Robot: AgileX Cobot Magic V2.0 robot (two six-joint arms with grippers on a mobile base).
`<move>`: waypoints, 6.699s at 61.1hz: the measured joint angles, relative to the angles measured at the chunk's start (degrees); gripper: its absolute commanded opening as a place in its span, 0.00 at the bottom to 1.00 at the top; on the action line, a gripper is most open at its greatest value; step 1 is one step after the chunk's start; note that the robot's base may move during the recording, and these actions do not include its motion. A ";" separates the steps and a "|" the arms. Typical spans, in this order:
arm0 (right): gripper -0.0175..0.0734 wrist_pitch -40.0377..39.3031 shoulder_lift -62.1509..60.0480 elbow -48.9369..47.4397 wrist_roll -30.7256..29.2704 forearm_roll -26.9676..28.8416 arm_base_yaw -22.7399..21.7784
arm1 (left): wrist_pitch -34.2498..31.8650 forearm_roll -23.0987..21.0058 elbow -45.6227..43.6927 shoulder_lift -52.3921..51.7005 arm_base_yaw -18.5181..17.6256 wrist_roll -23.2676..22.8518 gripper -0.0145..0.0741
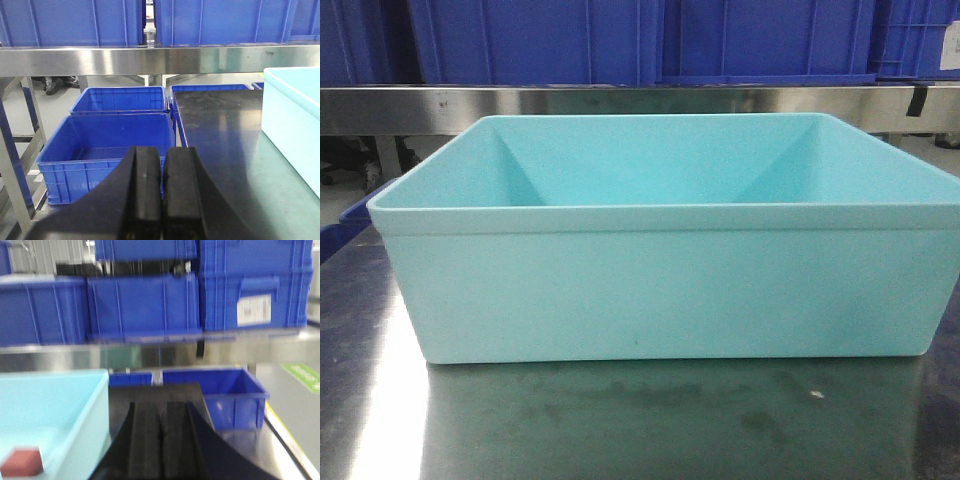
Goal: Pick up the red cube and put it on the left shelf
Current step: 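Move the right gripper above the teal bin toward the red cube, then lower the right gripper into the teal bin and close on the red cube, then lift the red cube out of the teal bin with the right gripper, then drive the base to the shelving rack holding the red cube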
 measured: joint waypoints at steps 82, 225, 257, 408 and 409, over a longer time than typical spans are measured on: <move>0.40 53.01 88.89 -78.65 3.09 3.31 29.92 | 0.00 0.00 0.00 0.00 0.00 0.00 0.28; 0.36 55.51 97.84 -82.61 17.85 -4.66 28.65 | 0.00 0.00 0.00 0.00 0.00 0.00 0.28; 0.36 49.47 55.57 -58.22 4.76 -4.99 29.61 | 0.00 0.00 0.00 0.00 0.00 0.00 0.28; 0.36 41.89 9.55 -26.71 4.08 -7.07 29.61 | 0.11 0.00 0.00 0.00 0.00 0.00 0.28; 0.36 41.89 9.55 -26.71 4.08 -7.07 29.61 | 0.11 0.00 0.00 0.00 0.00 0.00 0.28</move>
